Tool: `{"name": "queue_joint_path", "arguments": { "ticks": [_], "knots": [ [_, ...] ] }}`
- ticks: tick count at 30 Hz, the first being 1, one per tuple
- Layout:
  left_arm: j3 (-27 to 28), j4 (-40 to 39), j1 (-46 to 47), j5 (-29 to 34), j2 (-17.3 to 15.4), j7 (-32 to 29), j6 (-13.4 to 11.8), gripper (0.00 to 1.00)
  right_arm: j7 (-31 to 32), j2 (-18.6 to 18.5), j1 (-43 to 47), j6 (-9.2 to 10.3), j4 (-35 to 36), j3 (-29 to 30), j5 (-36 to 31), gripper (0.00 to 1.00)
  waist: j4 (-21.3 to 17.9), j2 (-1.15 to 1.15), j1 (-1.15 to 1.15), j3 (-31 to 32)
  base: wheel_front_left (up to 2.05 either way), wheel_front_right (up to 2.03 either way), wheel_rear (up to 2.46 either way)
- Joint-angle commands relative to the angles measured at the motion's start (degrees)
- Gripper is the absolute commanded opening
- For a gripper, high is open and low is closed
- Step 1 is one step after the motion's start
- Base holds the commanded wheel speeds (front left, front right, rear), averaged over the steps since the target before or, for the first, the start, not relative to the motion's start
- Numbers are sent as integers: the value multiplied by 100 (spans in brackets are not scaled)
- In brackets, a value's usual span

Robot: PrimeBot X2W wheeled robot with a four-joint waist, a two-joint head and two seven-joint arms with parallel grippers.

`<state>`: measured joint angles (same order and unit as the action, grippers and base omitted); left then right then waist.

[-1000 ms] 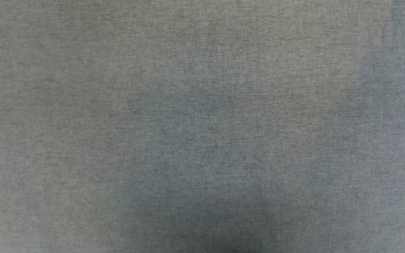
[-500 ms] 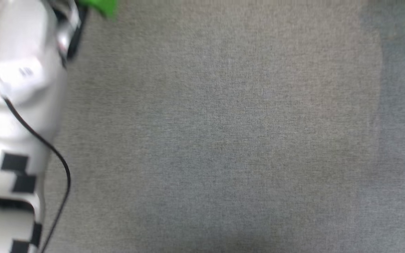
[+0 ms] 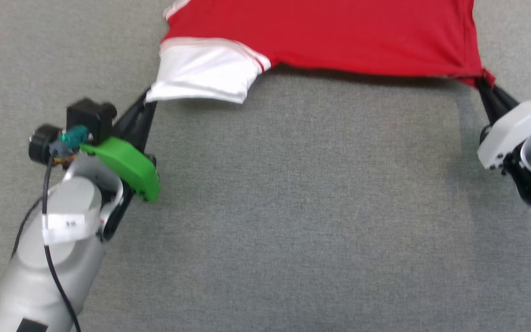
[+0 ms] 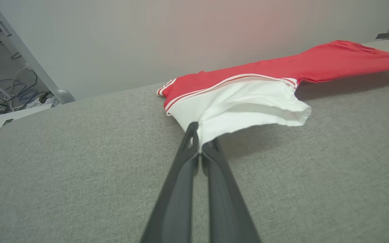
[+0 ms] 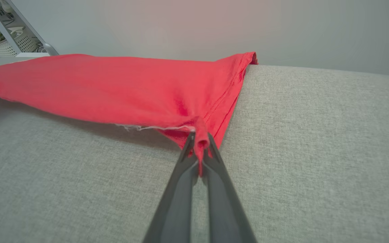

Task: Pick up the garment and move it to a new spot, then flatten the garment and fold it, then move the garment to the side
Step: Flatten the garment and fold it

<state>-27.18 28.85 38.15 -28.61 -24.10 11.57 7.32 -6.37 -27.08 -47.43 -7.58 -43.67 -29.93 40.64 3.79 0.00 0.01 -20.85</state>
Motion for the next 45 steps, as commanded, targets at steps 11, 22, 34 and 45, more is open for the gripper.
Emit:
{"name": "queue_joint_path", "arguments": {
  "ticks": [11, 22, 34, 45],
  "knots": [
    [-1054, -1197, -1565, -858, -619, -770, 16, 0, 371, -268, 1359, 9, 94, -248, 712, 0, 246, 0, -1, 1243, 0, 0, 0],
    [-1651, -2249, -2587, -1529, -1391, -1274, -3, 0, 790, -503, 2674, 9, 813, -309, 1129, 0, 163, 0, -1, 1914, 0, 0, 0],
    [-1798, -2906, -3606, -1879, -1939, -1500, -223, 0, 1315, -1000, 4161, 9, 2105, -7, 1383, 0, 66, 0, -1, 2401, 0, 0, 0],
    [-1720, -3387, -3908, -2075, -2243, -1549, -383, 0, 1840, -1239, 5296, 9, 3345, 891, 1315, 0, 48, 0, -1, 2357, 0, 0, 0]
  ]
}}
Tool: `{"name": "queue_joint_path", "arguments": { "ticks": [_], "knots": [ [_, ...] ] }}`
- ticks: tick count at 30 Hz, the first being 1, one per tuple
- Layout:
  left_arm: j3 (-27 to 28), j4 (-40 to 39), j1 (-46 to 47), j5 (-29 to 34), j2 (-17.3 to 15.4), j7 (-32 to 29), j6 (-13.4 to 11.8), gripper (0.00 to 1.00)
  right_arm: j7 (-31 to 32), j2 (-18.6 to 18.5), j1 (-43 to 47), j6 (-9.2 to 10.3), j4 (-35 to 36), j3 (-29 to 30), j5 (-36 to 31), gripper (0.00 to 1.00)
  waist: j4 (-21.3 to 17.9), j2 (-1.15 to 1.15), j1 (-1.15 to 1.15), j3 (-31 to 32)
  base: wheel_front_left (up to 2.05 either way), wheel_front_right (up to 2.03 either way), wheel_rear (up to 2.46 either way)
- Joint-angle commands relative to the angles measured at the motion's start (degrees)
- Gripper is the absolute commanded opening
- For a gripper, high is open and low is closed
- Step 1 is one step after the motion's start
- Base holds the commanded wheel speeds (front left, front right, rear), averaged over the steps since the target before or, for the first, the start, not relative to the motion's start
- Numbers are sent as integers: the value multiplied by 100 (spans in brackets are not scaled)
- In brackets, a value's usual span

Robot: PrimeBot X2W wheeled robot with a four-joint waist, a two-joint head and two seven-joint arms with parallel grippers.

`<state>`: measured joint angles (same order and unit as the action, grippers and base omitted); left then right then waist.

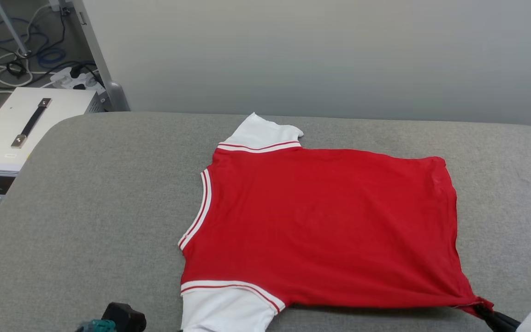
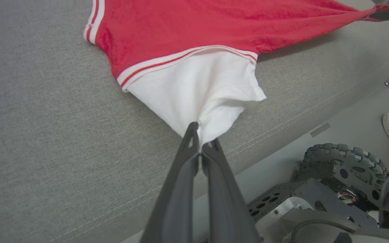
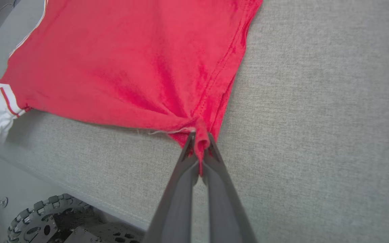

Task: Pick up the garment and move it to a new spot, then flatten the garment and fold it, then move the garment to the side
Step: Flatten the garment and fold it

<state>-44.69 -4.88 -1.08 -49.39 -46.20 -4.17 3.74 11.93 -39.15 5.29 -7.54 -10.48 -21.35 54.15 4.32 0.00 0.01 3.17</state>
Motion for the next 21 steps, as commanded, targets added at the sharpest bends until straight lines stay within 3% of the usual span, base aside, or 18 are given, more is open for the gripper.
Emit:
{"name": "queue_joint_path", "arguments": {
  "ticks": [1, 9, 21],
  "knots": [
    [66, -33, 64, 23, -28, 52, -43, 0, 43, -25, 43, 5, 96, 129, -69, 0, -5, 0, -1, -79, 0, 0, 0],
    [335, -99, 937, 212, 22, -22, 6, 0, 557, 179, -174, 5, 663, 823, -352, 0, -38, 0, -1, -577, 0, 0, 0],
    [411, 519, 2382, 312, 262, -482, 237, 0, 1272, 533, -1230, 5, 642, 1072, -757, 0, -231, 0, -1, -1421, 0, 0, 0]
  ]
}}
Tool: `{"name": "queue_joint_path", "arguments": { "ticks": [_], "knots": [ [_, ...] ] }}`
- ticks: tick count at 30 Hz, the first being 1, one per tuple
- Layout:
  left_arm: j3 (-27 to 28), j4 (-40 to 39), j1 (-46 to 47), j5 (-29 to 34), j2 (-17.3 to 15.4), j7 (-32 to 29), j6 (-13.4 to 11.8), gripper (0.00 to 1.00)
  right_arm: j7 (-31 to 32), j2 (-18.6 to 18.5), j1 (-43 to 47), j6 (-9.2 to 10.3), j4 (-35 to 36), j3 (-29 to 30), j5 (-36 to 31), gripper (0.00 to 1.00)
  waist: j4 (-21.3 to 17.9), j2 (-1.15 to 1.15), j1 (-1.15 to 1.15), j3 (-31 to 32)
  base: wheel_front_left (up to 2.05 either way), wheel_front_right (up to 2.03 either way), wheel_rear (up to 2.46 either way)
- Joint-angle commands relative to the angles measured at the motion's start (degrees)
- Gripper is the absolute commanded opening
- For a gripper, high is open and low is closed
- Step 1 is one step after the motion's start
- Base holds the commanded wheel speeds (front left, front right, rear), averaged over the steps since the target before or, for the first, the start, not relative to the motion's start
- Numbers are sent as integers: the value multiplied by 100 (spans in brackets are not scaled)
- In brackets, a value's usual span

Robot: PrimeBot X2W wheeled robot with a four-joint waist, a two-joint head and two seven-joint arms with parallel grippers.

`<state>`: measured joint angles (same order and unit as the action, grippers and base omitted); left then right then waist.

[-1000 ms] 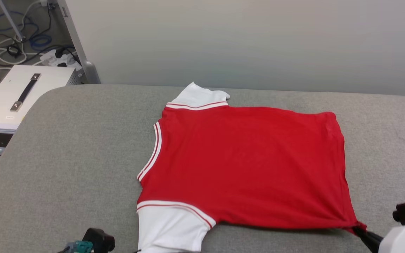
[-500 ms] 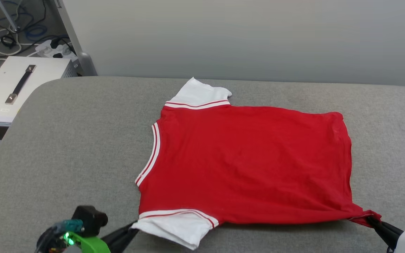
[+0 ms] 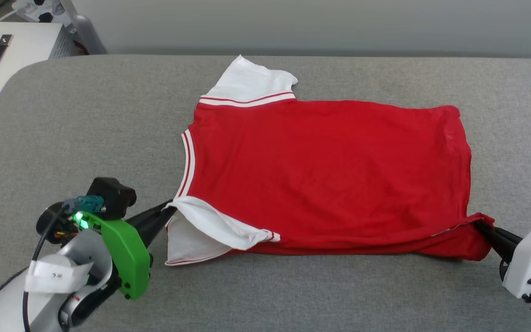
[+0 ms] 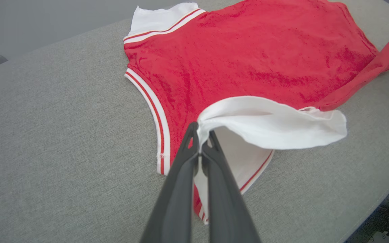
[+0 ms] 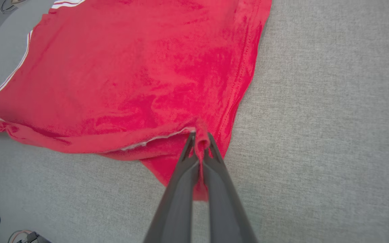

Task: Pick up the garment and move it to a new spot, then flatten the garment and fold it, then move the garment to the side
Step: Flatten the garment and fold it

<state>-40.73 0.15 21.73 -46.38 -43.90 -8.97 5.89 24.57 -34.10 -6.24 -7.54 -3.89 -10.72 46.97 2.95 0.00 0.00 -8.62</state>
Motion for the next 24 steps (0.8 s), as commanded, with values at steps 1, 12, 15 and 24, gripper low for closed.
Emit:
{"name": "queue_joint_path", "arguments": {
  "ticks": [1, 12, 15, 24],
  "knots": [
    [5, 117, 225, 11, 58, -34, 41, 0, 57, 41, -170, 5, -53, -13, -70, 0, -110, 0, 0, -311, 0, 0, 0],
    [-430, 1302, 1347, 31, 337, -121, 154, 0, 284, 165, -1041, 5, -540, -374, -239, 0, -269, 0, 0, -829, 0, 0, 0],
    [-606, 1520, 1535, -3, 390, -46, 156, 0, 262, 186, -1184, 5, -669, -463, -257, 0, -280, 0, 0, -899, 0, 0, 0],
    [-1004, 2404, 2049, -113, 748, 405, 158, 0, 156, 216, -1496, 5, -1069, -708, -318, 0, -272, 0, 0, -992, 0, 0, 0]
  ]
}}
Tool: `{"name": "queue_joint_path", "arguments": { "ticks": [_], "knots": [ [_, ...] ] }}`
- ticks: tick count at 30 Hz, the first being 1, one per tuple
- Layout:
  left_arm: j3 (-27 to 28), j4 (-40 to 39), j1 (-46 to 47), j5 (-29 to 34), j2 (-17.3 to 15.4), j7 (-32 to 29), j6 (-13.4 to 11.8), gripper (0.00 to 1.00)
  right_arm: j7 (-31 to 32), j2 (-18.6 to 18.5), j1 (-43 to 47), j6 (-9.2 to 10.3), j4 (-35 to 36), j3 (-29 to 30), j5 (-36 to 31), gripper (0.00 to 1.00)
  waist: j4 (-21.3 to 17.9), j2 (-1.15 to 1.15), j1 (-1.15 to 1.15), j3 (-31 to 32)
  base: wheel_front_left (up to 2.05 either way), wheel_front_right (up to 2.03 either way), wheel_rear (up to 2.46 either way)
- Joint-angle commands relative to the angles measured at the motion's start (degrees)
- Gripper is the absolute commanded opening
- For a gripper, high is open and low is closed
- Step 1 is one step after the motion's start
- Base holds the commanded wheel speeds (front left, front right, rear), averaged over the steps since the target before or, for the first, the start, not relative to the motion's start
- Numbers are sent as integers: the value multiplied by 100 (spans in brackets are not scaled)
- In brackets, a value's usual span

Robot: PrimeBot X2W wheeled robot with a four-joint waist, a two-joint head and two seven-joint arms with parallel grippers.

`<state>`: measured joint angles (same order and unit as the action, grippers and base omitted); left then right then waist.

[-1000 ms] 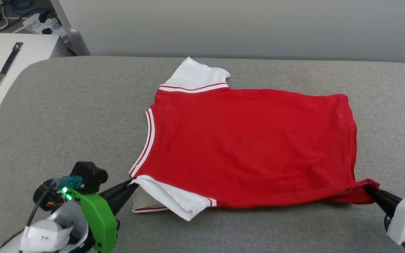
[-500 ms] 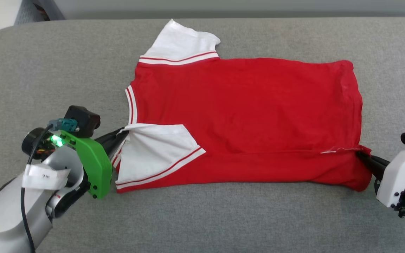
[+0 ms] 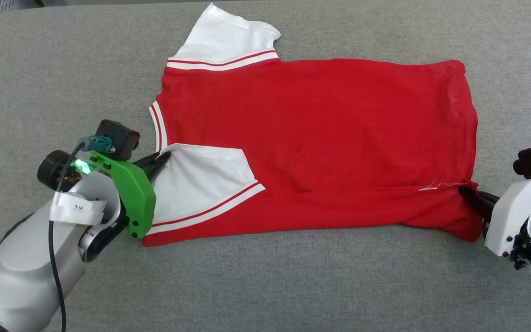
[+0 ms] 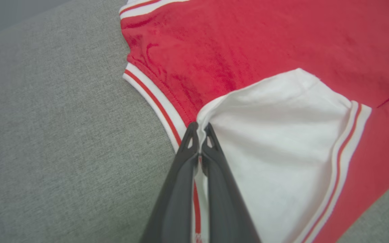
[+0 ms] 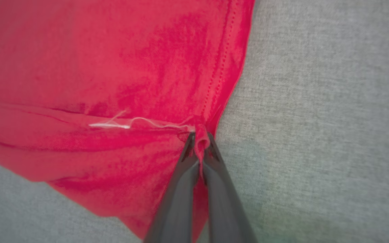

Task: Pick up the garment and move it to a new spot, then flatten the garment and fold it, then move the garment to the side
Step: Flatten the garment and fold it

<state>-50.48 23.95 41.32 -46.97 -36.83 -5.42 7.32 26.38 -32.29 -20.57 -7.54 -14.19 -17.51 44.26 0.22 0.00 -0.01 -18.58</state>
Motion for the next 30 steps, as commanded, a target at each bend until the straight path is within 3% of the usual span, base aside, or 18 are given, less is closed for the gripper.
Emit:
{"name": "queue_joint_path", "arguments": {
  "ticks": [1, 2, 3, 13, 19, 25, 30],
  "knots": [
    [-68, 98, 132, -39, 66, 126, 15, 1, -50, 39, -88, 5, -76, -36, -58, 0, 1, 0, 1, 8, 0, 0, 0],
    [-96, 209, 172, -17, 105, 248, 16, 57, -105, 24, -124, 5, -105, -66, -136, 47, 1, 0, 1, 18, 0, 0, 0],
    [-118, 308, 177, -45, 151, 316, 16, 100, -141, 18, -141, 5, -135, -97, -197, 100, 1, 0, 1, 39, 0, 0, 0],
    [-51, 1116, 9, -528, 572, 987, 8, 100, -505, 197, -14, 5, -250, -116, -172, 100, 49, 0, 1, 612, 0, 0, 0],
    [315, 937, -478, -947, 684, 1439, -351, 100, -529, 191, 329, 5, -103, -30, -331, 100, 95, 0, 1, 1103, 0, 0, 0],
    [397, 326, -1098, -1282, 550, 1124, -915, 100, -172, 401, 803, 5, 175, 416, -706, 100, 117, 0, 1, 1285, 0, 0, 0],
    [293, -426, -1618, -1416, 267, 510, -1684, 100, 359, 797, 1281, 5, 673, 1045, -1178, 100, 126, 0, 1, 1296, 0, 0, 0]
  ]
}}
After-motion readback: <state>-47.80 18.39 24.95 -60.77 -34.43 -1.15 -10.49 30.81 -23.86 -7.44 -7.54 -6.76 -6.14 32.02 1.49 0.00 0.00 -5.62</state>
